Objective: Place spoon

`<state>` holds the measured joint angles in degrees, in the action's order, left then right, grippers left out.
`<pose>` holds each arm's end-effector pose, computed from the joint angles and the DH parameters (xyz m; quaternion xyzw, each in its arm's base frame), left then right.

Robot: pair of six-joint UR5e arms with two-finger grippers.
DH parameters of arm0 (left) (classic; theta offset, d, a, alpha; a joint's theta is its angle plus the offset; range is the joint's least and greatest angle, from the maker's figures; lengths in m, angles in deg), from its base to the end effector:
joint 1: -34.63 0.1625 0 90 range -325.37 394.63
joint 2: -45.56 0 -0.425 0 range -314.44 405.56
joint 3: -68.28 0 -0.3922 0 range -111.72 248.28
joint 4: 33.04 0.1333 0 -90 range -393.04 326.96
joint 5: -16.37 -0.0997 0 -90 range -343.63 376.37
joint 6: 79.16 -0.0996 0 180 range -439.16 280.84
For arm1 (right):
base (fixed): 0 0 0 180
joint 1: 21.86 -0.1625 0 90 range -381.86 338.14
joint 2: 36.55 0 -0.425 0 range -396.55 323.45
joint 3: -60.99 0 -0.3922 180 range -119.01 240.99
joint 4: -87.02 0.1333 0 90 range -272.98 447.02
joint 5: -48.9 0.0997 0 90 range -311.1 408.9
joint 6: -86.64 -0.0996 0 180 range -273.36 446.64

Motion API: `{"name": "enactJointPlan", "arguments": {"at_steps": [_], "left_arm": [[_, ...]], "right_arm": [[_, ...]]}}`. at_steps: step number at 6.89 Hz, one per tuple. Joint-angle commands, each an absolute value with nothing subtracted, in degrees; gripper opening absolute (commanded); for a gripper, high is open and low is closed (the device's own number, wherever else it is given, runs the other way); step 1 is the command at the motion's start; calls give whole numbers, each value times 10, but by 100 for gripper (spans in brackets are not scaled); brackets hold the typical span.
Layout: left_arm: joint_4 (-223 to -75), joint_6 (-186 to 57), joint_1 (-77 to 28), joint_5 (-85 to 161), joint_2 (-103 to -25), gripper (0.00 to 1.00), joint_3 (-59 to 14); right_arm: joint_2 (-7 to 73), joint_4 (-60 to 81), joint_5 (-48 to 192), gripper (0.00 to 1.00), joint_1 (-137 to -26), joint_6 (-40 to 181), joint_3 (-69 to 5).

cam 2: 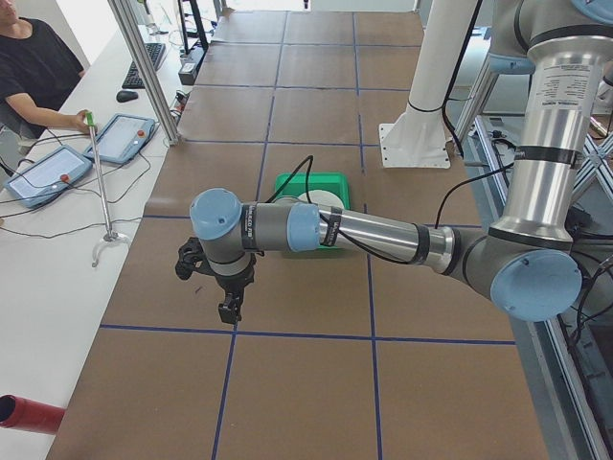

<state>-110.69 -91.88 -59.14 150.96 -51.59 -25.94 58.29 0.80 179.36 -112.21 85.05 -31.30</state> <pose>-0.0985 -0.5305 0.5795 0.0466 0.3766 0.0690 0.9226 0.0715 -0.4568 0.6771 0.0063 -0.3459 0.0122 0.9382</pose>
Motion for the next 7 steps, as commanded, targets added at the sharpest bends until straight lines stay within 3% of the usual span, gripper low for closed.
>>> {"name": "enactJointPlan", "arguments": {"at_steps": [1, 7], "left_arm": [[-1104, -918, -592, 1510, -516, 100, -265], [-1170, -828, -551, 1564, -482, 100, -286]], "right_arm": [[583, 8, 1793, 100, -1122, 851, -313], [583, 8, 1793, 100, -1122, 851, -313]]}}
